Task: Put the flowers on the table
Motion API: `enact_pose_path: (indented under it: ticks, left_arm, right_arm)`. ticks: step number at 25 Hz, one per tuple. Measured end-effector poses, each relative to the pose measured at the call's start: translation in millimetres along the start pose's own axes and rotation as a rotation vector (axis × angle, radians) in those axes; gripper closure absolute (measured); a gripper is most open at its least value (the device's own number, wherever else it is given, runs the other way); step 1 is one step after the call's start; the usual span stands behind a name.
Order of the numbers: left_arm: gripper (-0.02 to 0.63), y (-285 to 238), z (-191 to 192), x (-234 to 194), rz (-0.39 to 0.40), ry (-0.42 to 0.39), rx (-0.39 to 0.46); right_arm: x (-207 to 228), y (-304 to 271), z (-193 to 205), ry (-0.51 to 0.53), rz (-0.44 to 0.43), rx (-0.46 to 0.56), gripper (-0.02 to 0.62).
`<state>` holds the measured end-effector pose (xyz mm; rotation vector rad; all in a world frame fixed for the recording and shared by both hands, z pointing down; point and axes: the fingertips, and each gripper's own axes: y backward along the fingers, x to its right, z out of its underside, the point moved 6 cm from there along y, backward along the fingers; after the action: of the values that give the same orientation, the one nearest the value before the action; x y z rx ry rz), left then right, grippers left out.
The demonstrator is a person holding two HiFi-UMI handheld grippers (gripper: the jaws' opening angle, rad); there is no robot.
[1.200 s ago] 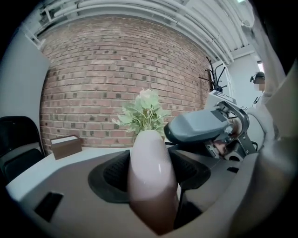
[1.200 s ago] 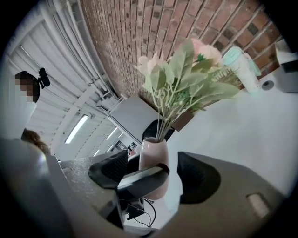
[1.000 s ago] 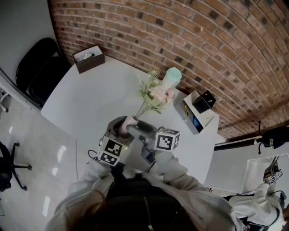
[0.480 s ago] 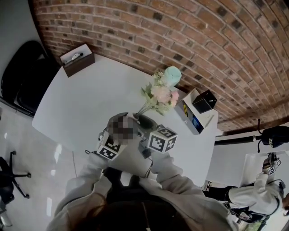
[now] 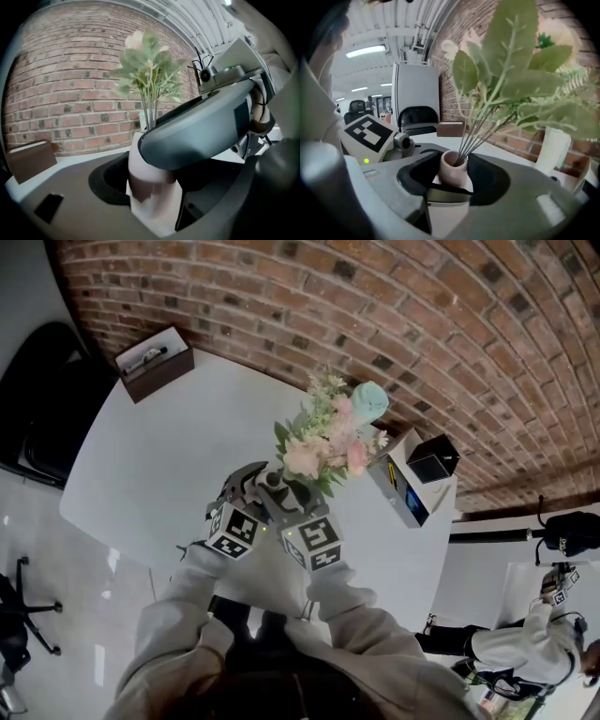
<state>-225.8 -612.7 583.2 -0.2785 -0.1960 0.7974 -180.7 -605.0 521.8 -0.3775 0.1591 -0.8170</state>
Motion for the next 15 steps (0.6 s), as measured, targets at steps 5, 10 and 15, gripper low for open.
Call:
enact_pose_path:
  ticks: [5,10,15]
  left_arm:
    - [0.33,-4,18,-10,0.015,0.055,0.002]
    - [0.33,-9,17,-13,0.005,0.069,0.019]
    - [0.33,-10,19,-12,0.0,0.067,0.021]
  right_arm:
    - [-9,-15,5,0.056,-0.004,-0.028,0.416]
    - [2,-19,5,0.006,-0.008,-0.035,0.416]
    - [4,-20,9,-0.025,-0.01,-0.028,0.412]
